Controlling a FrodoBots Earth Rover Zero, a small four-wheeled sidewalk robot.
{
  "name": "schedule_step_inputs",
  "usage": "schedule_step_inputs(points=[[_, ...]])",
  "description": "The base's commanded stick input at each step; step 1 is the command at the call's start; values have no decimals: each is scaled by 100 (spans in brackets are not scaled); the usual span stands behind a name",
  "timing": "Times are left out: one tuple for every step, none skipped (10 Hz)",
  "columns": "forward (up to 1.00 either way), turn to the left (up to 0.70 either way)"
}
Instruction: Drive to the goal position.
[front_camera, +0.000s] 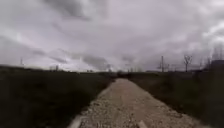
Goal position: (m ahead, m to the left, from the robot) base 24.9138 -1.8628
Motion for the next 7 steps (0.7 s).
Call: schedule_step_inputs(points=[[70, 0], [70, 0], [70, 0], [70, 0], [70, 0], [70, 0], [70, 0]])
